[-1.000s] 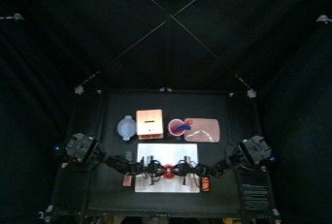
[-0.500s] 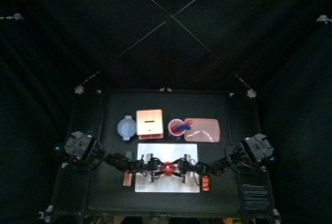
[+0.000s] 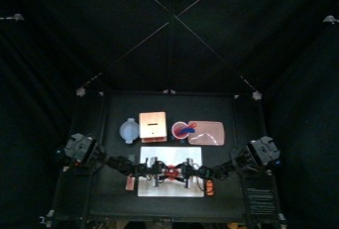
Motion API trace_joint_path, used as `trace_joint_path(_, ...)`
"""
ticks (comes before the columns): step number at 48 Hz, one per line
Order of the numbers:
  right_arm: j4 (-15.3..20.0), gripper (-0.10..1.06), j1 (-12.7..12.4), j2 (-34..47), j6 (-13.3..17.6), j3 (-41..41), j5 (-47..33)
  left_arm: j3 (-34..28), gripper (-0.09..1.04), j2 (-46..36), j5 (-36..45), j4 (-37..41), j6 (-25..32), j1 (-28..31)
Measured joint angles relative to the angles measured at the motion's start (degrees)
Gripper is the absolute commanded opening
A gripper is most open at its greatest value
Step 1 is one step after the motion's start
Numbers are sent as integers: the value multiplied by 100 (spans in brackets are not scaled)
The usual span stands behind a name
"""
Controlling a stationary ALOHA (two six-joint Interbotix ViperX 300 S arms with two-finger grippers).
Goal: Get the cutter from the drawer then cut the dough then place the extra dough in the bowl
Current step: Cut the dough
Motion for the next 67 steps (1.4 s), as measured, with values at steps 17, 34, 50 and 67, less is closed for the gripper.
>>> trace_joint_path(17, 0, 84, -62, 9, 18, -158, 343, 387, 79, -519, 0, 18, 18, 53)
trace_joint_path(34, -53, 84, -387, -211, 35, -255, 1037, 765, 73, -545, -193, 105, 141, 79)
trace_joint_path(50, -62, 85, -756, -826, 44, -492, 2707, 738, 62, -62, -782, 149, 185, 141)
trace_joint_path(67, -352, 85, -1345, -993, 105, -1063, 4623, 703, 58, 88, -844, 343, 167, 220)
